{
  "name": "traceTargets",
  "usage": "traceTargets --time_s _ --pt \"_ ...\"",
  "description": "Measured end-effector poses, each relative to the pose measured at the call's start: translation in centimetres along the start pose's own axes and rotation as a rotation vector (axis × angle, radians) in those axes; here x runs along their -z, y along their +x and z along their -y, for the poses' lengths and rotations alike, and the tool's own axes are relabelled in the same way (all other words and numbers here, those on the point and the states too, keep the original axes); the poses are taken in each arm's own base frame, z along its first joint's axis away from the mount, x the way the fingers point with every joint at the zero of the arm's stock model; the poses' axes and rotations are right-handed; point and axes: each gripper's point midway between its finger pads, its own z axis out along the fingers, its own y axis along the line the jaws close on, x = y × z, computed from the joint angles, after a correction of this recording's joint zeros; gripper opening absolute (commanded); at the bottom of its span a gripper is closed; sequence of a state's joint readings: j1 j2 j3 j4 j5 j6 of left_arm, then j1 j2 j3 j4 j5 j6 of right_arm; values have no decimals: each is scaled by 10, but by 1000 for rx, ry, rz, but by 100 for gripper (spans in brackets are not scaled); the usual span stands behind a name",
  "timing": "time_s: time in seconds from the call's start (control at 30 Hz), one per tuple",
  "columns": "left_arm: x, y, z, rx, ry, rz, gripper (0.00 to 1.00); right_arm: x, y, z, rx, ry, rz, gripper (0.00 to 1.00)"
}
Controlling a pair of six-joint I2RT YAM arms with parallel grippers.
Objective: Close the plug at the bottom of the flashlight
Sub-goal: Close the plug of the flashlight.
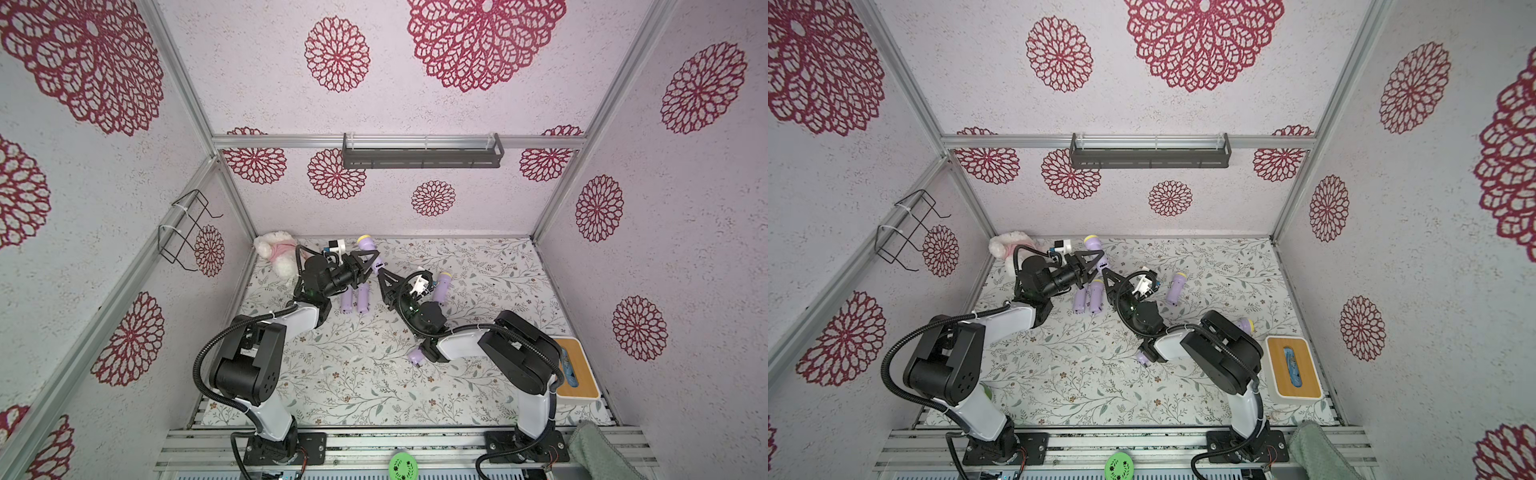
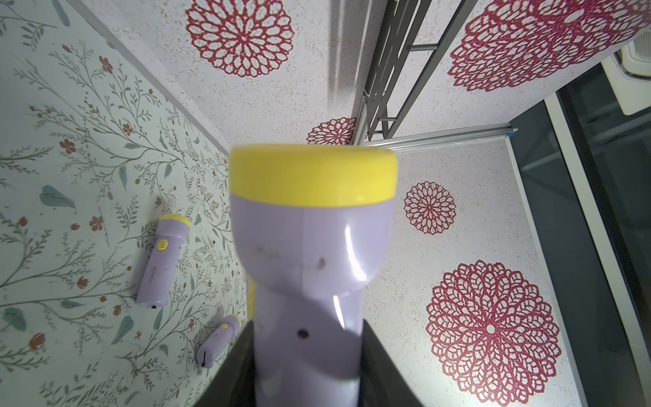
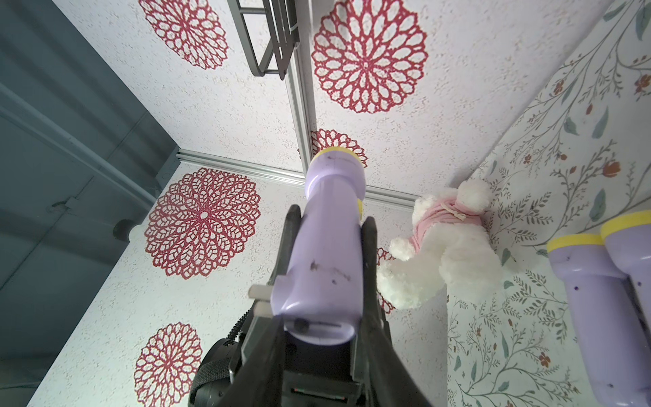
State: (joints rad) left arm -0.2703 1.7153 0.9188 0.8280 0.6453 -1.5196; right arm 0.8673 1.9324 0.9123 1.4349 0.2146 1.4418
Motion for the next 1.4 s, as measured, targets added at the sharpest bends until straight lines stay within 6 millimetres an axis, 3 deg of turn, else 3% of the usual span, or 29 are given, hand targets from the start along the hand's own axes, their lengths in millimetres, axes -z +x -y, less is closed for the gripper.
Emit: traceTargets --time_s 1.4 --pt "-1 -4 7 -18 24 30 0 -3 -7 6 10 20 -5 18"
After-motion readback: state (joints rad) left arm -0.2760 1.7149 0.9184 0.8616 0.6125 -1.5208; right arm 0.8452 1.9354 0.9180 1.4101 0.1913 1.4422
